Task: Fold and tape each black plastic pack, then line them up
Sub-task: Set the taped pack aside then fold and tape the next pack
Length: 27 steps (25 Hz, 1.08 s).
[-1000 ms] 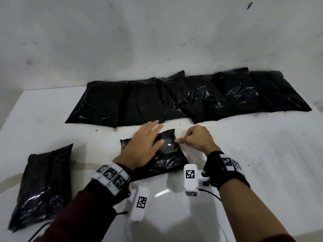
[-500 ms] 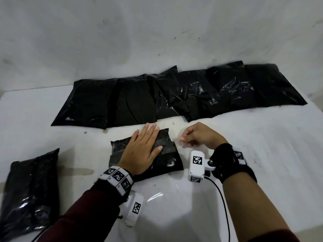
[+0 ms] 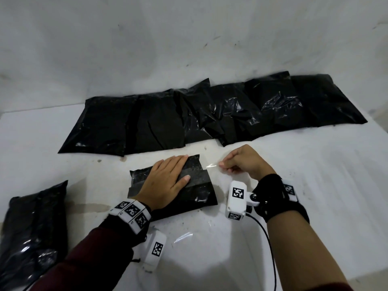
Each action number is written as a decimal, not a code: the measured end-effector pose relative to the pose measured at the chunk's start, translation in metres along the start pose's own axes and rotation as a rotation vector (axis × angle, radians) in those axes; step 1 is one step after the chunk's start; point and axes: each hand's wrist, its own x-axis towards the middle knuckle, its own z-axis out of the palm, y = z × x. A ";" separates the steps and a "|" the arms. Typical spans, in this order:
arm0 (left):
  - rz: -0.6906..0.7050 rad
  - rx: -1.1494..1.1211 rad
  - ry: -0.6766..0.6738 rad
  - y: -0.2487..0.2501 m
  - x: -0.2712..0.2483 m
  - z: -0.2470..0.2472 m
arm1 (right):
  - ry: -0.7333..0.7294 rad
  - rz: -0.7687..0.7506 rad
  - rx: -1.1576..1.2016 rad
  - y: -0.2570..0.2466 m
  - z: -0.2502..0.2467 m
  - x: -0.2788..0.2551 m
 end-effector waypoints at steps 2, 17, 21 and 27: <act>-0.058 -0.086 -0.085 0.003 0.008 -0.010 | -0.028 -0.011 0.015 -0.002 -0.004 -0.002; -0.326 -0.889 -0.418 0.005 0.059 -0.042 | 0.051 -0.095 0.075 0.005 -0.006 -0.011; -0.183 -1.120 -0.453 0.006 0.048 -0.056 | -0.008 -0.102 0.112 0.005 0.008 -0.012; -0.065 -1.179 -0.420 0.003 0.039 -0.070 | -0.118 -0.083 0.198 0.002 0.039 -0.014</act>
